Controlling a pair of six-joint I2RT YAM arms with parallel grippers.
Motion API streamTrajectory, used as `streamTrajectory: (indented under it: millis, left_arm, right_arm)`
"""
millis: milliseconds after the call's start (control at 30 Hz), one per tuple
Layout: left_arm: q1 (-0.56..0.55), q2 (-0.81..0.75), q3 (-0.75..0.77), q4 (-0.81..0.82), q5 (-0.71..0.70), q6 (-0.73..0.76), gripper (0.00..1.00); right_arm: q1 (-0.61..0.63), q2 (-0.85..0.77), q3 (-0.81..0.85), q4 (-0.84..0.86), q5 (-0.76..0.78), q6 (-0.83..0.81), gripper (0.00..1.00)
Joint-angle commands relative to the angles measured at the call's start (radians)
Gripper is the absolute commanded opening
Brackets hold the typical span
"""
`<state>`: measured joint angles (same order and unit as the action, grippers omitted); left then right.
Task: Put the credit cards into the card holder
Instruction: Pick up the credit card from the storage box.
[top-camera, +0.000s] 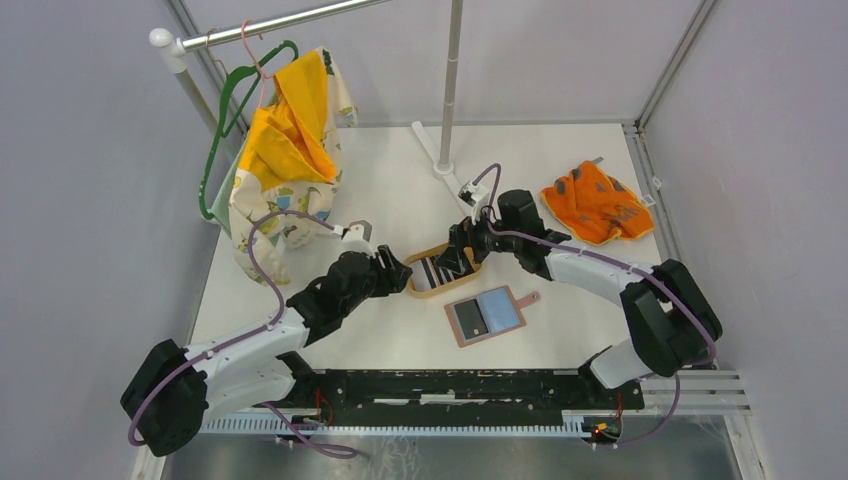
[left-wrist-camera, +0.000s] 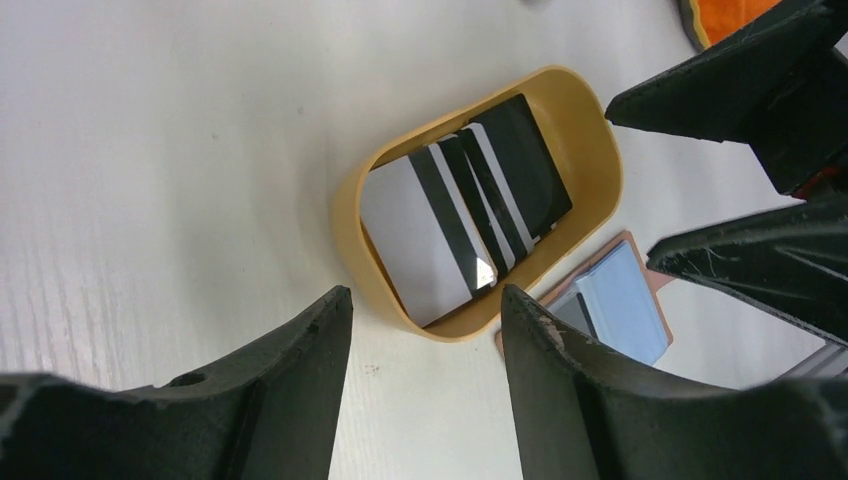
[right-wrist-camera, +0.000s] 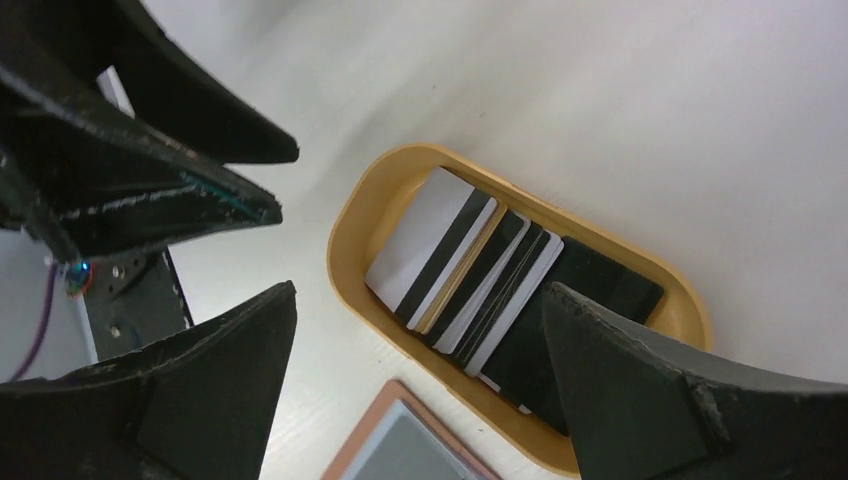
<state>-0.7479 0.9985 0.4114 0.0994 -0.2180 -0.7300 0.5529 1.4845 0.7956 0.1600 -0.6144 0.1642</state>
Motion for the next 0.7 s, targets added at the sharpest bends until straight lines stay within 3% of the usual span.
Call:
streamTrajectory:
  millis: [0,200,433,667]
  left_arm:
    - [0.001,-0.021,-0.022,0.041,-0.020,-0.047,0.62]
    - [0.001,0.054,-0.002,0.075,-0.007,-0.023,0.58]
    - [0.001,0.138,0.008,0.123,0.025,-0.002,0.47]
    - [0.001,0.180,0.013,0.131,0.039,0.022,0.42]
  right_arm:
    - [0.031,0.065,0.036,0.074,0.177,0.285,0.98]
    - [0.044,0.125,0.061,0.039,0.192,0.268,0.98]
    - [0.048,0.236,0.131,0.000,0.112,0.248,0.84]
    - [0.051,0.279,0.146,-0.020,0.132,0.238,0.83]
